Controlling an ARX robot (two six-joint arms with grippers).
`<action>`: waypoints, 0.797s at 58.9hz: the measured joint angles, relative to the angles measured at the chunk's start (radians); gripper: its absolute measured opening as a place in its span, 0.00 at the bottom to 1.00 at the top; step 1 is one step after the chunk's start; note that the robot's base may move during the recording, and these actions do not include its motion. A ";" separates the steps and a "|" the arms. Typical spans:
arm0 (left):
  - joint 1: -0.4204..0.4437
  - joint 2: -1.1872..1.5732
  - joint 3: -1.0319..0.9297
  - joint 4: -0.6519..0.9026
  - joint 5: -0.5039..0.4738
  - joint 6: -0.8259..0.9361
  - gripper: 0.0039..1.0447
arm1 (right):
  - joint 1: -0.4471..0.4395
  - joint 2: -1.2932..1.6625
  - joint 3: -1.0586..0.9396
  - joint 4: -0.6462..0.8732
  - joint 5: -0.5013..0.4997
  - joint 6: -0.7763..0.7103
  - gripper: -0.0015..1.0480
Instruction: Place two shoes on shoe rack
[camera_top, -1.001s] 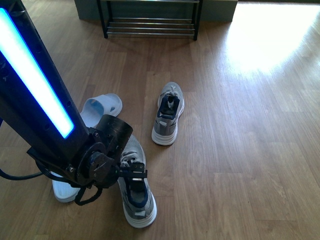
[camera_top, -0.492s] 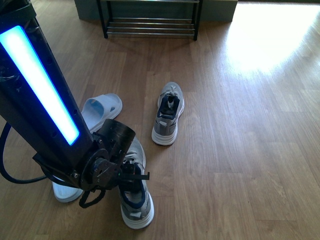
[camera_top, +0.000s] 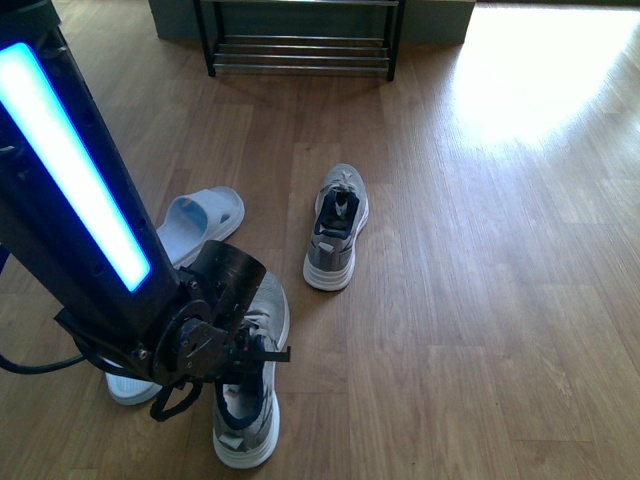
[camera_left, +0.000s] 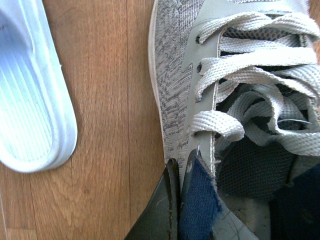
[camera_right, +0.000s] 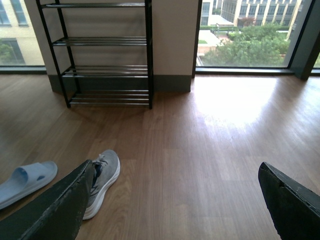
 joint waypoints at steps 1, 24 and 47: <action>0.002 -0.025 -0.021 0.003 0.000 -0.004 0.01 | 0.000 0.000 0.000 0.000 0.000 0.000 0.91; 0.035 -0.658 -0.424 0.082 -0.081 0.019 0.01 | 0.000 0.000 0.000 0.000 0.000 0.000 0.91; 0.048 -1.412 -0.709 -0.249 -0.311 0.169 0.01 | 0.000 0.000 0.000 0.000 0.000 0.000 0.91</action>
